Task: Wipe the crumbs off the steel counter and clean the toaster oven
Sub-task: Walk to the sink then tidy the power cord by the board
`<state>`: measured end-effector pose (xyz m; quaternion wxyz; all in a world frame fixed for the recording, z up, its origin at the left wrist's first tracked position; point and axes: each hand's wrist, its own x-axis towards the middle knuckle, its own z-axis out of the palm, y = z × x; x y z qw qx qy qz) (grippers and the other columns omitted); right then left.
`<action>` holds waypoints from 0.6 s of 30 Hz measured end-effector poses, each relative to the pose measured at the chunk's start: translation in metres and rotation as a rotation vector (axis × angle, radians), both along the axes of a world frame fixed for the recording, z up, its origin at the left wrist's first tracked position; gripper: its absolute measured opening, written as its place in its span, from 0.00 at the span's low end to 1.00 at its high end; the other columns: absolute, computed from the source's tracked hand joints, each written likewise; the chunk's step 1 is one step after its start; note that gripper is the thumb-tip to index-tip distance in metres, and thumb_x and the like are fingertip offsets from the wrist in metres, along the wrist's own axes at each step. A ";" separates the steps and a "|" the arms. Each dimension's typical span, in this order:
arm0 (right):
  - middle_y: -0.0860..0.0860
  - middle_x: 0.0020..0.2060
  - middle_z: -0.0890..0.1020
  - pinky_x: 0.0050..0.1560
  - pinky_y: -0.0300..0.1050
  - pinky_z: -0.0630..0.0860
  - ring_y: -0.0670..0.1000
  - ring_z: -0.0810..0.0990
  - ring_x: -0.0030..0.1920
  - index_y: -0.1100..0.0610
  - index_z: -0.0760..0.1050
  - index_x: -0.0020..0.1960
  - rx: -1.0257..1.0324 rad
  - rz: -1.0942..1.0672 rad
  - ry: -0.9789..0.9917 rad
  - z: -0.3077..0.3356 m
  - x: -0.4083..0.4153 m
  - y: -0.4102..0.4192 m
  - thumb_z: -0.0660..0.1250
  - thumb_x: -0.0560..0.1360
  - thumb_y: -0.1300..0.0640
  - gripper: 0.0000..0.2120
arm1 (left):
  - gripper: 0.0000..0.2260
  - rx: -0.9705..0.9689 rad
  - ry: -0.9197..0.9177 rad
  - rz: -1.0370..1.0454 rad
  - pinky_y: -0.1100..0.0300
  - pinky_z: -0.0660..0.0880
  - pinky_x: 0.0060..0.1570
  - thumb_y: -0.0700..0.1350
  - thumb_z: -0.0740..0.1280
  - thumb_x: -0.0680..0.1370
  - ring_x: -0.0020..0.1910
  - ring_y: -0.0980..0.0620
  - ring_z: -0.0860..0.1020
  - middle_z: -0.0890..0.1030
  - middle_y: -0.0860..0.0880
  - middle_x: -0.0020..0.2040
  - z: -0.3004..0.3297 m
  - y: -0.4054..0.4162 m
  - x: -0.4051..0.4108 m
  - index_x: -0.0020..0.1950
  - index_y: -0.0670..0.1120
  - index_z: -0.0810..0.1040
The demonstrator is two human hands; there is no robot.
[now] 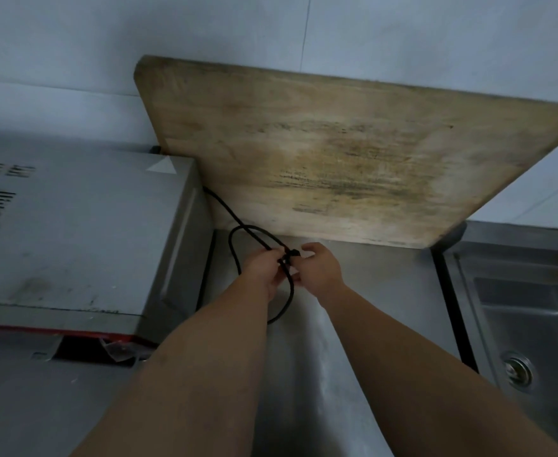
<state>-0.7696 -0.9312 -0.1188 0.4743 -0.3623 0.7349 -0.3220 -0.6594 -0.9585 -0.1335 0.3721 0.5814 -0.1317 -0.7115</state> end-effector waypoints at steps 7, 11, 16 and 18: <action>0.58 0.37 0.83 0.43 0.58 0.82 0.56 0.82 0.37 0.56 0.80 0.38 0.083 0.099 0.015 0.006 -0.003 0.005 0.77 0.67 0.55 0.07 | 0.06 0.003 -0.098 0.013 0.58 0.77 0.43 0.34 0.64 0.79 0.39 0.50 0.78 0.81 0.44 0.40 0.001 0.010 0.002 0.45 0.39 0.79; 0.54 0.42 0.83 0.52 0.56 0.82 0.57 0.84 0.49 0.50 0.76 0.36 0.105 0.094 0.054 0.010 -0.005 0.000 0.69 0.72 0.59 0.07 | 0.06 -0.016 -0.273 -0.015 0.55 0.73 0.43 0.32 0.64 0.75 0.37 0.47 0.75 0.78 0.41 0.37 -0.002 0.017 0.007 0.40 0.40 0.77; 0.56 0.39 0.82 0.51 0.57 0.80 0.61 0.83 0.48 0.53 0.77 0.35 0.059 0.132 0.072 0.010 0.009 -0.003 0.69 0.70 0.58 0.06 | 0.05 -0.063 -0.378 -0.067 0.55 0.73 0.43 0.38 0.67 0.71 0.38 0.46 0.77 0.81 0.42 0.39 0.009 0.018 0.012 0.45 0.42 0.80; 0.58 0.39 0.83 0.49 0.57 0.80 0.61 0.83 0.46 0.53 0.78 0.35 0.048 0.137 0.063 0.012 0.015 -0.003 0.71 0.67 0.52 0.06 | 0.10 -0.083 -0.527 -0.126 0.54 0.76 0.47 0.44 0.67 0.69 0.45 0.42 0.81 0.83 0.40 0.46 0.003 0.013 0.018 0.47 0.44 0.82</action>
